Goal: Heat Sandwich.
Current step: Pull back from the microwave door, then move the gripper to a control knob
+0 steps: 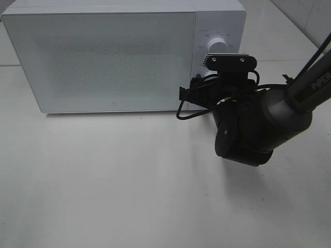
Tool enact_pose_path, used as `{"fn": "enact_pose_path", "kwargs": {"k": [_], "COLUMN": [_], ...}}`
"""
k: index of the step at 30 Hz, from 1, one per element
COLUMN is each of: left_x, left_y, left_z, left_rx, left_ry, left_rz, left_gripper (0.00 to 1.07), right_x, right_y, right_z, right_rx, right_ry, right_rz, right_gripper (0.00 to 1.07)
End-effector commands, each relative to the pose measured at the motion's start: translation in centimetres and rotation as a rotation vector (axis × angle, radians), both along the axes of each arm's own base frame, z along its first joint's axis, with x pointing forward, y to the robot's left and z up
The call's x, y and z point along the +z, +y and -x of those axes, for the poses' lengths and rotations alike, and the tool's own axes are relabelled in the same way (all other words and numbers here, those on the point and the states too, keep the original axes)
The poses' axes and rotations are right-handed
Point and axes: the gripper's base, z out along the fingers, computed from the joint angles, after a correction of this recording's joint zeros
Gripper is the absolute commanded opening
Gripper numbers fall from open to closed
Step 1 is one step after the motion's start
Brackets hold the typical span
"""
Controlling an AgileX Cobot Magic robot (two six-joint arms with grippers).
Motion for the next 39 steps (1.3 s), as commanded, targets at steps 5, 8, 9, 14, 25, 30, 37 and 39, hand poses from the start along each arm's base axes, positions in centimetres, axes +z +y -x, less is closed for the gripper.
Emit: {"fn": "enact_pose_path", "kwargs": {"k": [5, 8, 9, 14, 25, 30, 37, 39], "left_x": [-0.04, -0.04, -0.04, -0.04, -0.04, -0.04, -0.04, -0.04], "left_y": [0.0, 0.0, 0.0, 0.0, 0.0, 0.0, 0.0, 0.0], "left_z": [0.33, 0.33, 0.33, 0.33, 0.33, 0.33, 0.33, 0.33], "left_rx": [0.004, 0.004, 0.004, 0.004, 0.004, 0.004, 0.004, 0.004], "left_ry": [-0.027, -0.027, -0.027, -0.027, -0.027, -0.027, -0.027, -0.027], "left_rz": [0.0, 0.0, 0.0, 0.0, 0.0, 0.0, 0.0, 0.0], "left_gripper": [0.97, 0.97, 0.97, 0.97, 0.97, 0.97, 0.97, 0.97], "right_x": [0.34, 0.35, 0.35, 0.36, 0.58, 0.64, 0.72, 0.84], "right_y": [0.28, 0.29, 0.29, 0.29, 0.21, 0.2, 0.18, 0.14], "right_z": [-0.31, -0.32, -0.32, -0.32, -0.35, -0.36, -0.38, -0.39], "right_rx": [0.025, 0.026, 0.026, 0.025, 0.018, 0.017, 0.015, 0.011], "right_ry": [-0.021, -0.022, -0.022, -0.023, -0.047, -0.054, -0.063, -0.076], "right_rz": [-0.005, -0.005, -0.005, -0.005, -0.002, 0.004, 0.003, 0.004], "right_gripper": [0.75, 0.7, 0.67, 0.42, 0.11, 0.12, 0.12, 0.12]}}
